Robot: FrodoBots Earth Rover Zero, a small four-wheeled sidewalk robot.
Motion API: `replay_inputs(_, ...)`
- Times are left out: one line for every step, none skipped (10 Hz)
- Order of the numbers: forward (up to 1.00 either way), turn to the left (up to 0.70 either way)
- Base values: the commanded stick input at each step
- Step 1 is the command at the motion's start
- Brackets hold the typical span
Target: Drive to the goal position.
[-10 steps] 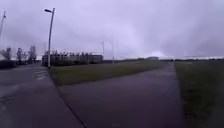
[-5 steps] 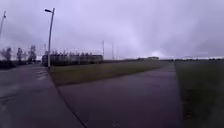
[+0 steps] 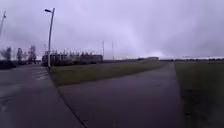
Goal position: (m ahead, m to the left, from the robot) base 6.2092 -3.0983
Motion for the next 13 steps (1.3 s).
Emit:
replay_inputs(0.86, 0.0)
replay_inputs(0.86, 0.0)
replay_inputs(0.91, -0.31)
replay_inputs(0.92, -0.35)
replay_inputs(0.92, -0.37)
replay_inputs(0.92, -0.37)
replay_inputs(0.92, -0.37)
replay_inputs(0.94, -0.37)
replay_inputs(0.96, 0.0)
replay_inputs(0.97, 0.0)
replay_inputs(0.97, 0.0)
replay_inputs(0.98, 0.0)
replay_inputs(0.98, 0.0)
